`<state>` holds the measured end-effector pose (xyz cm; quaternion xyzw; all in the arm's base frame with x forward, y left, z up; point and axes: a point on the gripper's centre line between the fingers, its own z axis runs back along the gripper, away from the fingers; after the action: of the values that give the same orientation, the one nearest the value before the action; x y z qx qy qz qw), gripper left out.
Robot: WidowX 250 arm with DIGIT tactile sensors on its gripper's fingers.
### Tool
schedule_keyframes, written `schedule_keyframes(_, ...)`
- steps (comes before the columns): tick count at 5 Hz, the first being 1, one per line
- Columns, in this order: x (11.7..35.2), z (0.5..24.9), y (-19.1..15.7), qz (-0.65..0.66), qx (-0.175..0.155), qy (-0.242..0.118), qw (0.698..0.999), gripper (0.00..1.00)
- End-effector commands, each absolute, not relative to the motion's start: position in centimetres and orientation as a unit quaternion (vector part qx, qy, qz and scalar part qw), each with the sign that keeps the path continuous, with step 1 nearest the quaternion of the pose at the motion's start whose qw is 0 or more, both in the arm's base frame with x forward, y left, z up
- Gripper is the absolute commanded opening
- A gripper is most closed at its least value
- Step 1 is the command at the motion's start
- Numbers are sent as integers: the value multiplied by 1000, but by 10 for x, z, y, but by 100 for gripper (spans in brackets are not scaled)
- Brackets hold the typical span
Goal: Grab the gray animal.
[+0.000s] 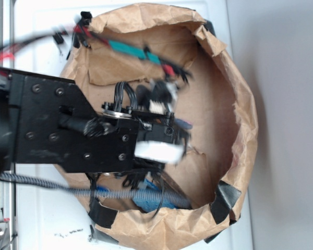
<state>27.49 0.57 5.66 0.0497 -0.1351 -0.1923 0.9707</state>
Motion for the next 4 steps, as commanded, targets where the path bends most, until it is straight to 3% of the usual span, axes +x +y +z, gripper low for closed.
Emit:
schedule_keyframes(1, 301, 68, 28, -245, -17, -160, 956, 100)
schedule_keyframes(4, 309, 44, 24, -252, 24, -165, 953, 100)
